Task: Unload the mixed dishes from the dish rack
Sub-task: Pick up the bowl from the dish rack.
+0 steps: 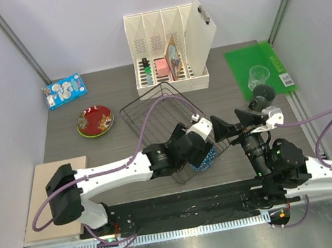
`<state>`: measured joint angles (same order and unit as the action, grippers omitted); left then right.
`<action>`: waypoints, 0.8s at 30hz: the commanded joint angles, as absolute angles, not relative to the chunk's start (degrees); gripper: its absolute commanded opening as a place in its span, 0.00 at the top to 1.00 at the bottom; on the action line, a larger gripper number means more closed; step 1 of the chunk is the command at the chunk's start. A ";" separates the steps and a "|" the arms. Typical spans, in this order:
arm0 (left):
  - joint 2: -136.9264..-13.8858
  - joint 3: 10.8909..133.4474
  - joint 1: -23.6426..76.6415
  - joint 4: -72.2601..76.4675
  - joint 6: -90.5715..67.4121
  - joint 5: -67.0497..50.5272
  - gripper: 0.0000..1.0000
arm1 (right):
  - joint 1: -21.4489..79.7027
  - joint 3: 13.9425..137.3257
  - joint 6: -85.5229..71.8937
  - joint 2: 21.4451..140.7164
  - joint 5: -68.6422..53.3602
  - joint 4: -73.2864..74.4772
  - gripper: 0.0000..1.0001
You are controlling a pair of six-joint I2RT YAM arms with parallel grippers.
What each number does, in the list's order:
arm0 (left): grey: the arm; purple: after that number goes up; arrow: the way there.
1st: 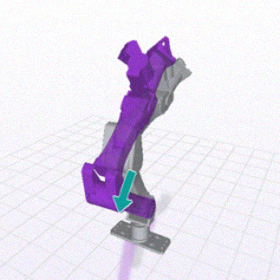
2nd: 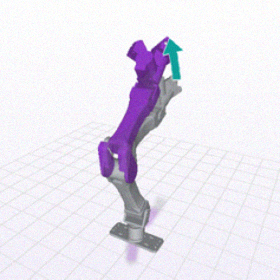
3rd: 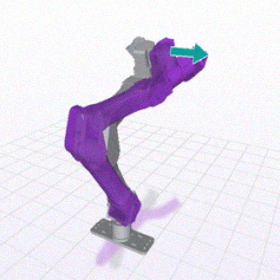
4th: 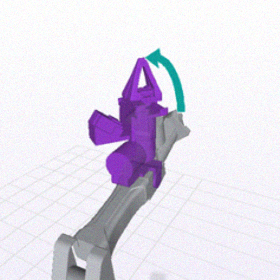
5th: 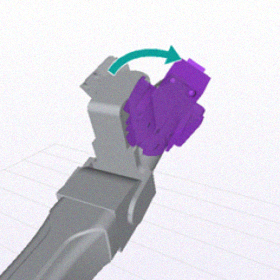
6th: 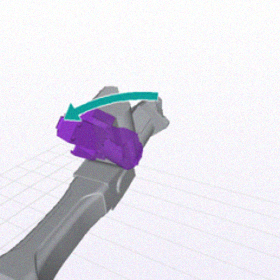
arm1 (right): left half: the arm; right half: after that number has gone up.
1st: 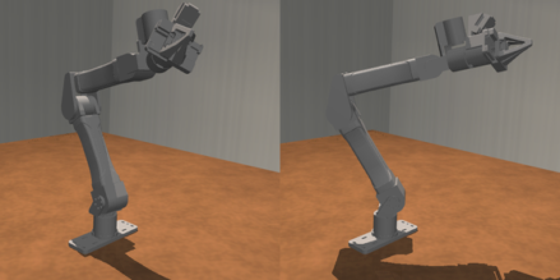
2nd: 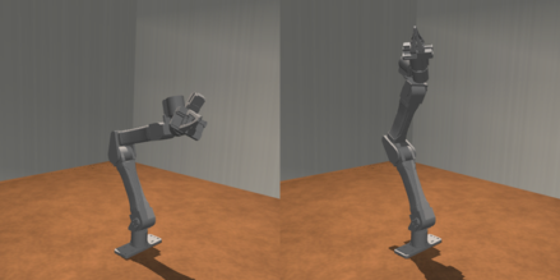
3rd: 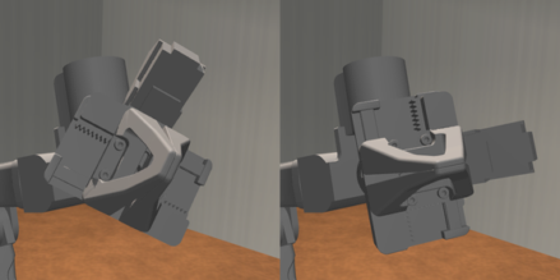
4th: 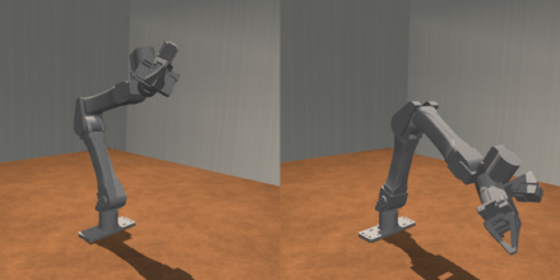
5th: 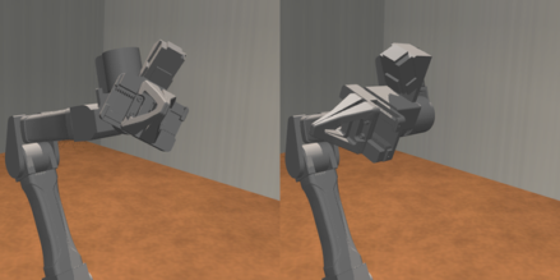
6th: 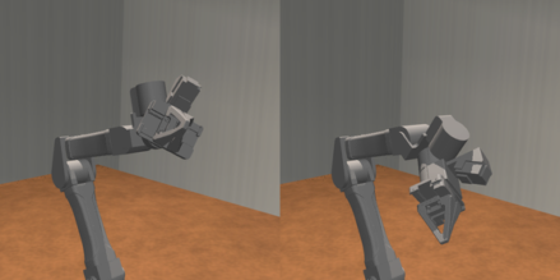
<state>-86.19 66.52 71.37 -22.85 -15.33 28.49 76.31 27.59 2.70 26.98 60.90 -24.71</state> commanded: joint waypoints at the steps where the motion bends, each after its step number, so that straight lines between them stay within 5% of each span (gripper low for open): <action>1: -89.12 66.98 71.46 -17.50 -12.83 30.15 0.16 | 76.20 27.33 0.18 26.54 61.08 -24.52 0.00; 7: -92.45 66.53 71.37 -15.82 -12.57 28.92 0.28 | 76.20 26.19 -1.23 24.09 61.00 -23.29 0.00; 16: -93.69 64.87 71.37 -14.77 -13.53 28.21 0.70 | 76.20 25.58 -0.97 21.10 61.61 -21.80 0.00; 22: -93.95 63.81 71.37 -14.24 -14.76 27.60 0.72 | 76.20 25.66 -0.97 20.66 61.61 -21.53 0.00; 24: -93.87 63.46 71.46 -14.15 -14.85 27.68 0.81 | 76.20 25.66 -0.97 20.66 61.52 -21.45 0.01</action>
